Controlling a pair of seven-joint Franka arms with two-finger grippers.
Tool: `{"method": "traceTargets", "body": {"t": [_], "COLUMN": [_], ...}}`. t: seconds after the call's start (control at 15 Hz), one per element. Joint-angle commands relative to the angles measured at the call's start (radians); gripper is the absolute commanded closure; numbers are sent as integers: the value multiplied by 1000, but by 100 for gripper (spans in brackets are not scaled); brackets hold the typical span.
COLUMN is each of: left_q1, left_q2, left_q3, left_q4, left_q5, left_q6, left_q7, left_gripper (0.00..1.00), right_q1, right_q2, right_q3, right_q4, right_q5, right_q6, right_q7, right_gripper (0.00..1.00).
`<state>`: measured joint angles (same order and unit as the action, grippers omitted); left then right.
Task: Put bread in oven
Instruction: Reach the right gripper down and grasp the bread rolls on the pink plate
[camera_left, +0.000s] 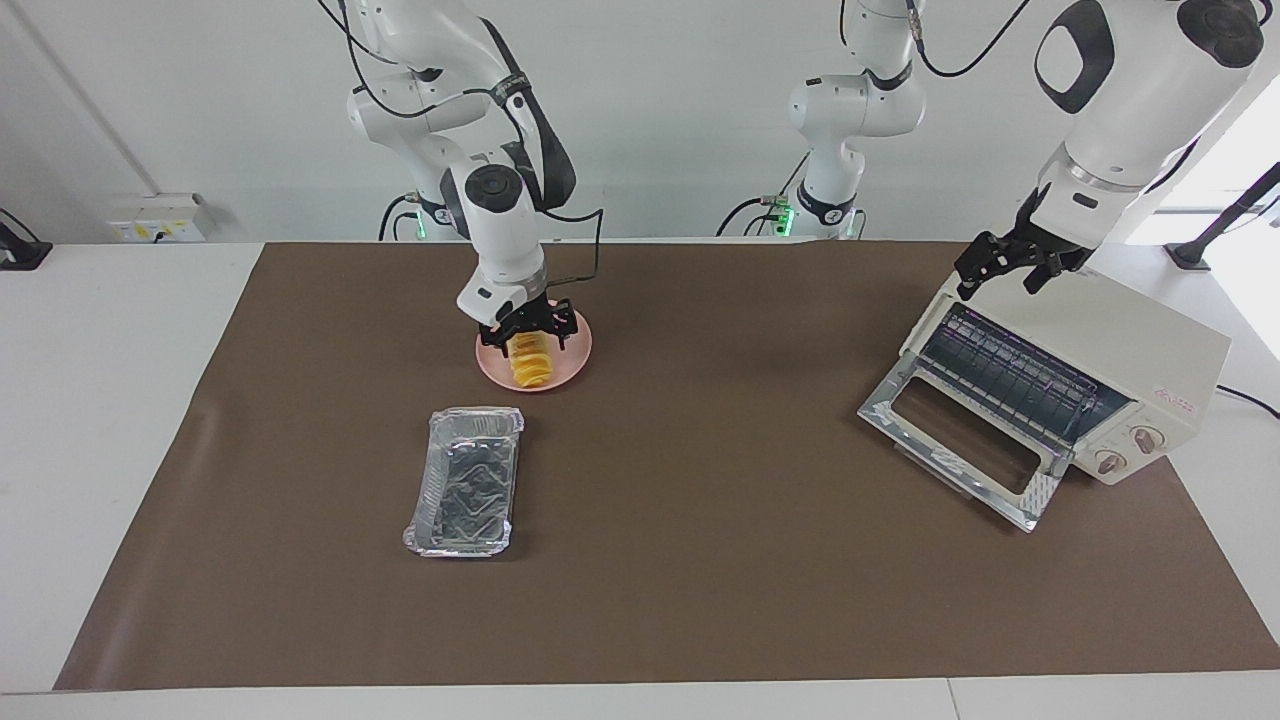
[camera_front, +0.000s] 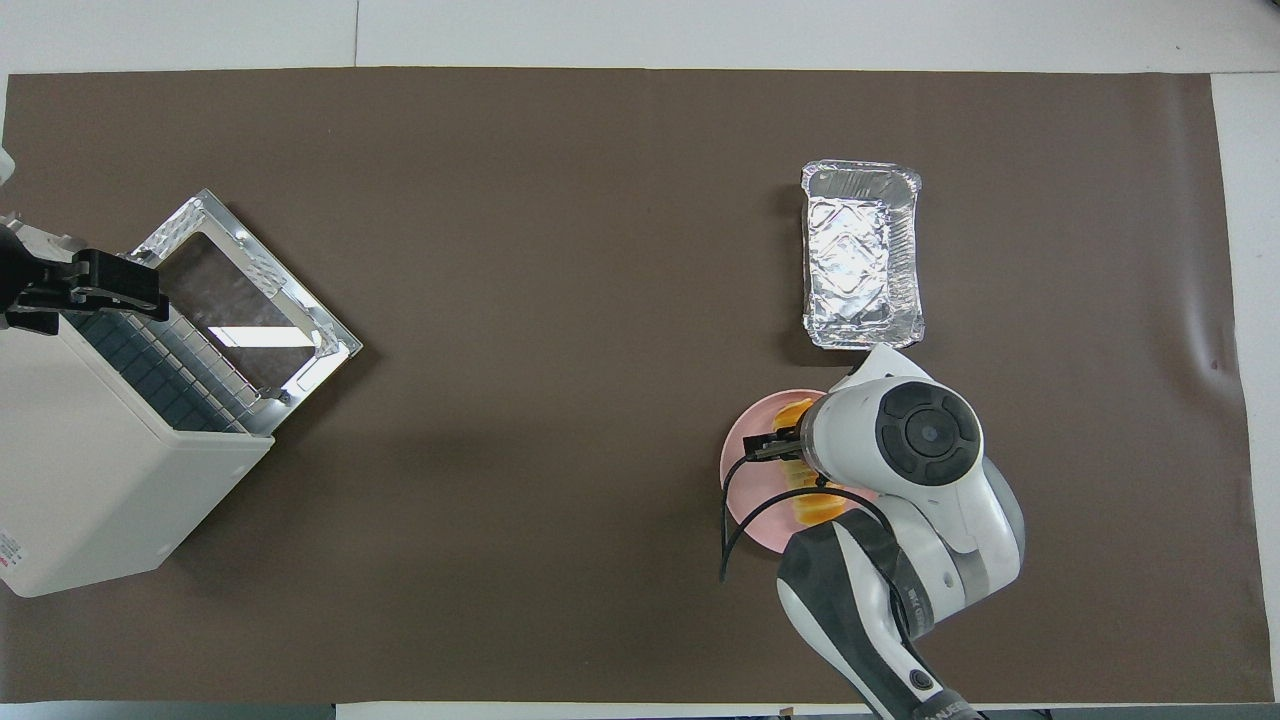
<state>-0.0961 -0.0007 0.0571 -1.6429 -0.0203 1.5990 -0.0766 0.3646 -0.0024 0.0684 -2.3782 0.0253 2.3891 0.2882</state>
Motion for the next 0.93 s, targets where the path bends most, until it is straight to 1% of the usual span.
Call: {"method": "traceTargets", "body": {"t": [0.0, 0.13, 0.2, 0.27, 0.33, 0.4, 0.73, 0.8, 0.87], "left_q1": [1, 1, 1, 2, 1, 1, 1, 1, 1], "left_q2": [-16, -16, -16, -16, -16, -16, -16, -16, -16], "left_q3": [1, 1, 1, 1, 1, 1, 3, 1, 1], "left_q4": [-14, -14, -14, -14, -14, -14, -14, -14, -14], "left_q5": [-6, -6, -6, -6, -7, -6, -6, -6, -6], "left_q6": [-1, -1, 1, 1, 1, 1, -1, -1, -1], "left_q7": [5, 5, 5, 5, 5, 5, 5, 5, 5], "left_gripper": [0, 0, 0, 0, 0, 0, 0, 0, 0], "right_q1": [2, 2, 2, 2, 0, 0, -1, -3, -4], "right_q2": [41, 44, 44, 47, 48, 48, 50, 51, 58], "right_q3": [-4, -6, -6, -6, -6, -6, -6, -6, -6], "right_q4": [-15, -15, -15, -12, -6, -4, 5, 22, 55], "right_q5": [15, 15, 15, 15, 15, 15, 12, 12, 12], "right_q6": [64, 76, 74, 73, 65, 62, 56, 36, -9], "right_q7": [-27, -29, -29, -38, -44, -43, -52, -52, -50], "right_gripper": [0, 0, 13, 45, 92, 100, 100, 100, 100]}}
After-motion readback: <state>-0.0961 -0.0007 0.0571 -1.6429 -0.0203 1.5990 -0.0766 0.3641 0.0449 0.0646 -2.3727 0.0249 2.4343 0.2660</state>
